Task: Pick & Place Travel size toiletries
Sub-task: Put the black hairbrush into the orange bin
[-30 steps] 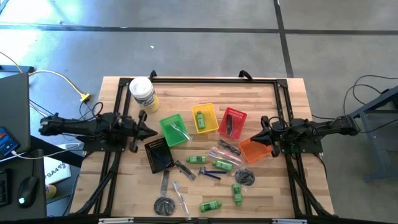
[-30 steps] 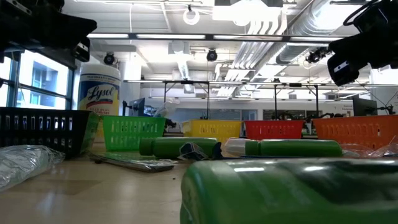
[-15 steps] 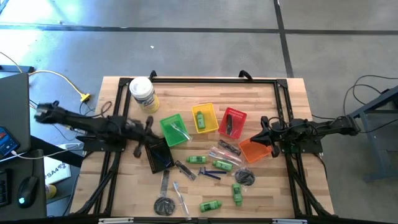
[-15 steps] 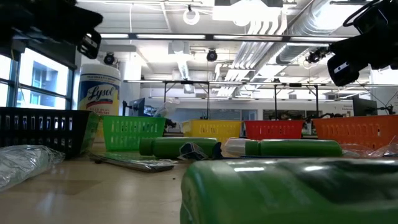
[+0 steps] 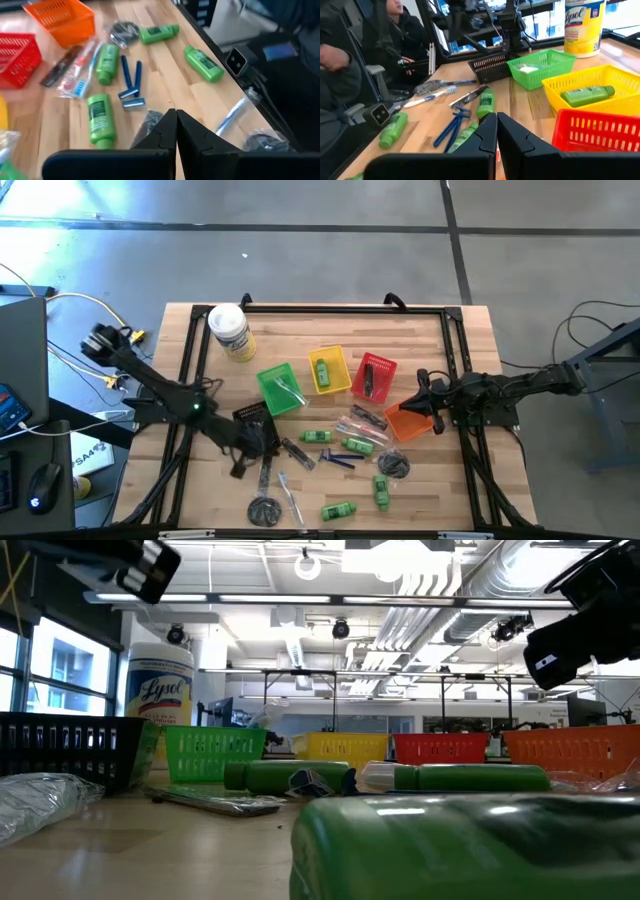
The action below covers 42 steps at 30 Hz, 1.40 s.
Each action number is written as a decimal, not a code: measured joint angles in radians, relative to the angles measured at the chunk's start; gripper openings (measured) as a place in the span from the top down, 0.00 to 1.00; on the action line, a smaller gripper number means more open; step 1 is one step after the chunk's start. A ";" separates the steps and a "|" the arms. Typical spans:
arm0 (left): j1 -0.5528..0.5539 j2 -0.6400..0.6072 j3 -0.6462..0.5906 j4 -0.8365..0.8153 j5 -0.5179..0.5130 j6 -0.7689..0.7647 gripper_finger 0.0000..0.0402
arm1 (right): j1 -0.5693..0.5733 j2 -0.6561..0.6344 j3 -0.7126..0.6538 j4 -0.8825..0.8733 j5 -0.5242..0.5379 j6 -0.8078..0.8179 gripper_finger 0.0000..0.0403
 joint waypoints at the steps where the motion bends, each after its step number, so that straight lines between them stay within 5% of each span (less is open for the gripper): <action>1: -0.004 0.025 0.041 -0.044 0.000 -0.012 0.98 | 0.000 0.008 0.000 0.000 0.000 0.000 0.99; 8: -0.038 0.219 0.242 -0.225 0.087 -0.062 0.81 | 0.000 0.027 0.000 0.009 -0.034 -0.002 0.99; 17: -0.091 0.450 0.389 -0.255 0.334 -0.180 0.55 | 0.000 0.027 0.000 0.016 -0.055 -0.008 0.99; 42: -0.100 0.622 0.423 -0.371 0.289 -0.322 0.54 | 0.000 0.027 0.000 0.060 -0.097 0.025 0.99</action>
